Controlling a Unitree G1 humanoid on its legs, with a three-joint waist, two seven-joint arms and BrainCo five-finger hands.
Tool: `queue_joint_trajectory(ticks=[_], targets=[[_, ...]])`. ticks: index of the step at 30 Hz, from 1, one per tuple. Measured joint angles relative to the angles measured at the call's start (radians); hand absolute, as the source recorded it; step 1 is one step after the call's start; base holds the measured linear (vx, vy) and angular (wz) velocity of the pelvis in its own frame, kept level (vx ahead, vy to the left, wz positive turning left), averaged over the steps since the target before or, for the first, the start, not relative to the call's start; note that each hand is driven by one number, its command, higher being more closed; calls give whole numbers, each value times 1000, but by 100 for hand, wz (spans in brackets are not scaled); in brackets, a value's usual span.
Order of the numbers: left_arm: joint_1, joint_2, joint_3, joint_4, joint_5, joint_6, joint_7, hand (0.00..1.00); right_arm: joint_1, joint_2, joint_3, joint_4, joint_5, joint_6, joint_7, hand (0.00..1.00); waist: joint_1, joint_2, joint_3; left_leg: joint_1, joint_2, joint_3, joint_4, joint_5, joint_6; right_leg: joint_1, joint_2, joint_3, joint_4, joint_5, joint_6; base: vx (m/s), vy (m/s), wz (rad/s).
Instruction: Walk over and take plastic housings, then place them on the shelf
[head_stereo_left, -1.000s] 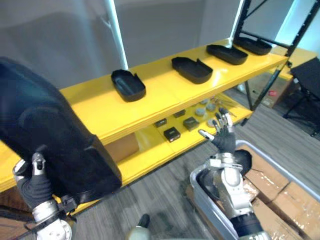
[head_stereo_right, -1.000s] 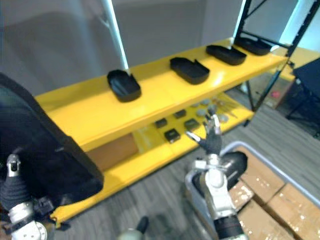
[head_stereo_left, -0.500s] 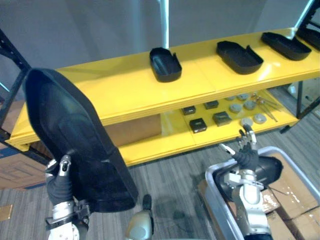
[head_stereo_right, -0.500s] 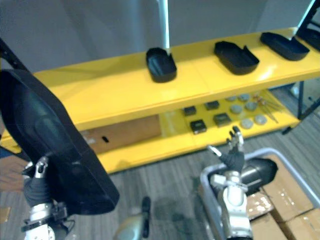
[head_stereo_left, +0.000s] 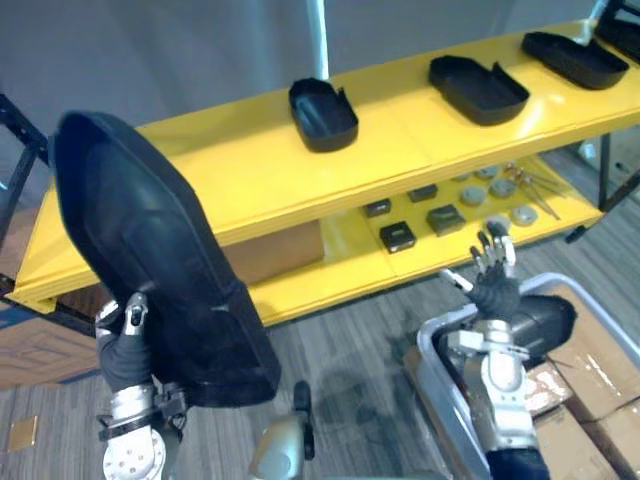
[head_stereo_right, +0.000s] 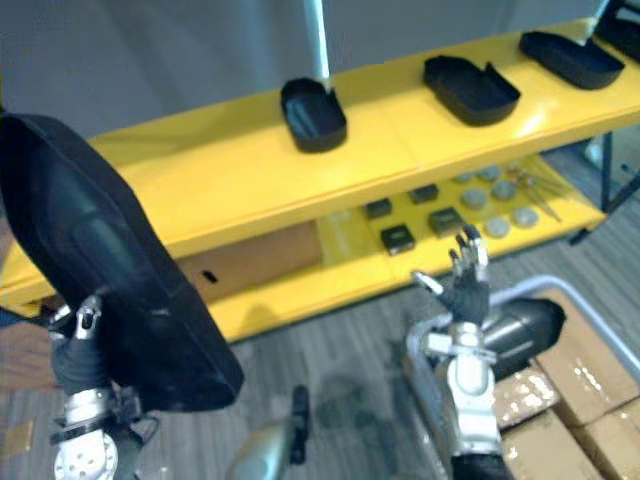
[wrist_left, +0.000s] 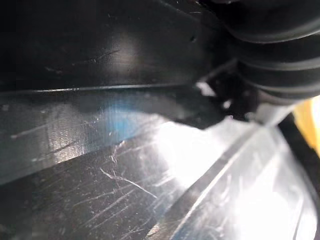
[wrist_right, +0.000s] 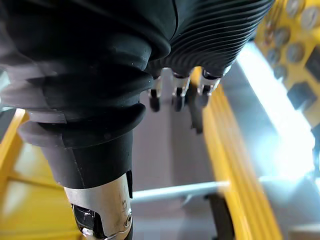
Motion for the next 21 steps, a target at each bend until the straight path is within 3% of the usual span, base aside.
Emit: queue_joint_trajectory(ticks=[1,2,3,4,5,6,7,8,9,11,13,14,15,17,18,19,21], targets=[[-8,0,9,0,0,-5,-1,100,-1,8,-1,0,0,0,-1,0,1,-4,1,-14,-4,9,25,-15,8,4,-10,-7,-1,-2,3,118,105,37],[-31,0,38,0,0,-8,-1,100,-3,22,-5,0,0,0,-1,0,12,-14,3,-47,-3,52,116,-65,44,12,-28,-13,-1,-4,3,185,128,20],[-48,4,65,0,1,-9,2,100,5,41,-7,0,0,0,2,0,21,-21,7,-55,-8,88,184,-129,54,44,-37,-23,-5,1,-8,274,150,20],[-60,6,73,1,1,-8,10,100,16,50,-9,-2,1,0,6,0,18,-26,6,-49,-23,85,196,-158,34,52,-49,-4,25,23,-52,275,148,37],[-76,5,71,1,6,-5,16,100,24,48,-11,-2,2,-1,17,0,14,-29,0,-46,-40,69,186,-164,42,13,-69,55,97,75,-115,284,203,51],[-91,15,73,0,18,-5,19,100,17,49,-14,-1,1,-1,34,0,8,-29,-3,-29,-41,69,146,-164,43,-60,-79,141,198,175,-194,290,226,45],[-98,34,80,0,33,-2,29,100,6,52,-12,-1,0,-1,47,0,2,-29,-7,-7,-41,65,105,-162,47,-120,-78,217,272,247,-204,339,173,34],[-113,55,87,2,44,3,37,100,-2,55,-12,-2,-3,-1,54,0,-5,-41,-8,12,-39,34,68,-154,60,-176,-53,280,342,214,-172,275,70,32],[-142,72,85,11,46,17,52,100,-3,54,-22,-6,-13,-2,68,0,-10,-54,-7,48,-40,8,16,-140,80,-237,14,337,391,123,-154,262,10,43],[-178,72,80,26,43,36,66,100,14,53,-50,-35,-20,-2,75,0,-38,-55,-7,108,-41,-42,-38,-132,77,-273,123,360,330,50,-187,241,9,58],[-215,73,68,33,42,41,74,100,55,51,-103,-104,-17,-5,89,0,-68,-57,-9,147,-45,-99,-75,-133,77,-337,224,392,189,25,-199,263,-39,78],[-224,72,60,35,42,41,75,100,66,49,-119,-120,-15,-8,94,0,-72,-57,-9,156,-45,-116,-87,-133,76,-361,245,409,150,27,-199,255,-88,89],[-234,69,47,42,44,41,73,100,80,44,-141,-136,-9,-18,98,0,-88,-57,-9,163,-45,-148,-95,-133,71,-400,269,437,73,34,-193,252,-120,82],[-226,69,31,56,43,42,73,100,90,42,-153,-140,13,-20,115,0,-95,-72,-18,182,-60,-173,-93,-142,44,-421,268,467,-58,117,-204,253,-148,69],[-221,69,27,58,44,47,73,100,91,42,-148,-139,27,-21,120,0,-92,-103,-35,195,-90,-180,-85,-163,29,-415,238,473,-121,273,-206,319,-251,41],[-213,39,18,67,47,53,74,100,74,23,-142,-125,34,-20,123,0,-85,-76,-40,211,-70,-184,-77,-179,16,-375,253,463,-149,282,-192,320,-247,33],[-187,25,16,64,50,64,79,100,50,0,-124,-123,44,-20,125,0,-74,-44,-53,234,-36,-170,-83,-199,-2,-310,295,453,-244,305,-199,272,-171,2]])
